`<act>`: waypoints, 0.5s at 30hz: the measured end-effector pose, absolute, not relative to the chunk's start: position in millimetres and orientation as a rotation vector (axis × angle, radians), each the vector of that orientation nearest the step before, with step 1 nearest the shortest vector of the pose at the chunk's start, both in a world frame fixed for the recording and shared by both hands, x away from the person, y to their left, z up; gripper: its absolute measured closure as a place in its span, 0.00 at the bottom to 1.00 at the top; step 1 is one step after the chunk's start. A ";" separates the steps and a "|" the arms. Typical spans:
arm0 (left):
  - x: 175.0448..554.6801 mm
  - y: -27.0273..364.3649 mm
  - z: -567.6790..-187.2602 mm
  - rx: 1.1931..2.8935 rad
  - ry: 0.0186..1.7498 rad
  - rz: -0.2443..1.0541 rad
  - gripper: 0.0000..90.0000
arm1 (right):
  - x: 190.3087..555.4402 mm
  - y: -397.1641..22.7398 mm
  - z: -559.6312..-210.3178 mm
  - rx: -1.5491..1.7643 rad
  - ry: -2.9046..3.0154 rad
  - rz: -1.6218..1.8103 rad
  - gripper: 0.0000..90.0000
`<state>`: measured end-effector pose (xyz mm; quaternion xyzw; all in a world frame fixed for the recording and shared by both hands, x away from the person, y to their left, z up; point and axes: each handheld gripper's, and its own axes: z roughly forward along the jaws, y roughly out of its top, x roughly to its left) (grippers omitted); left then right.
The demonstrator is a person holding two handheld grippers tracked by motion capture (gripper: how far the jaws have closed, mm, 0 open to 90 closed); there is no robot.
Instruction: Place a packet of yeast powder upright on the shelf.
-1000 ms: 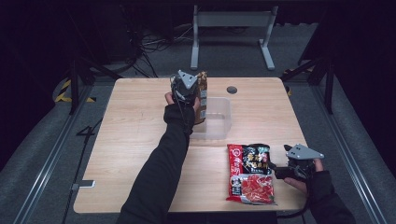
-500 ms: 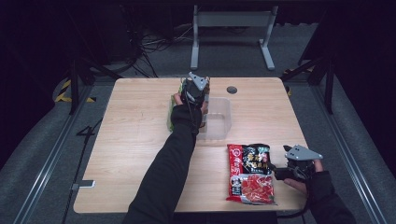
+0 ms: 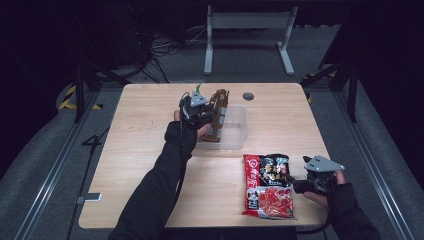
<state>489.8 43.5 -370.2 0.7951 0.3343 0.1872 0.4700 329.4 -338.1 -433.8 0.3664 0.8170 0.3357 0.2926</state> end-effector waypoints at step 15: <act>461.9 66.4 -390.0 2.045 0.745 0.393 0.67 | 328.7 -337.1 -433.8 0.970 2.186 0.889 0.15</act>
